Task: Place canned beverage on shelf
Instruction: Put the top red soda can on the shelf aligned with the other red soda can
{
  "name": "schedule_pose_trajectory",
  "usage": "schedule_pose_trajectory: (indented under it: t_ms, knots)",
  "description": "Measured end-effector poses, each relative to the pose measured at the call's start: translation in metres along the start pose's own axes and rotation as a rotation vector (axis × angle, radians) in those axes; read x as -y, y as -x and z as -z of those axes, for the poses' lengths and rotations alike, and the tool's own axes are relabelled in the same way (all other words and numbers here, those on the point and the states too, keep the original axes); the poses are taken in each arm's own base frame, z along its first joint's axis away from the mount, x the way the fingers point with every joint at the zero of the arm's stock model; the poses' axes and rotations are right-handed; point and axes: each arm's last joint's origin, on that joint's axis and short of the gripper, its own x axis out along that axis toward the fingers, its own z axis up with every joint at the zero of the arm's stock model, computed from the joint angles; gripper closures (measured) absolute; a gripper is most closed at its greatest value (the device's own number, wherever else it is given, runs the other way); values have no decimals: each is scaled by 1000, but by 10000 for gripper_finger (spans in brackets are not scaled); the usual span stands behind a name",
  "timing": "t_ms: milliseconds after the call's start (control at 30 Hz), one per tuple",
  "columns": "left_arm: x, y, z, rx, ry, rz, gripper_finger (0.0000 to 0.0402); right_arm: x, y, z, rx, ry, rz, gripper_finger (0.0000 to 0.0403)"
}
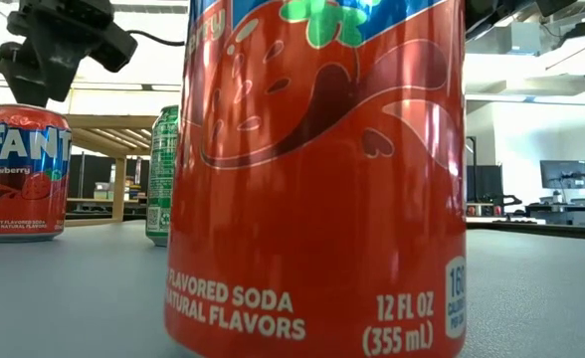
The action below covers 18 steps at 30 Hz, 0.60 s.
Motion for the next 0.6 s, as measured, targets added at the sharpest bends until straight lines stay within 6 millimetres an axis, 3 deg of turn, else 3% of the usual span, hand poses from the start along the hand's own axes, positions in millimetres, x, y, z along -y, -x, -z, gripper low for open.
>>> schedule_pose_trajectory:
  t_ms: [600]
  knots:
    - [23, -39, -8, -112, 12, -85, 45, 0, 0, 1, -5, 3, 1, 23]
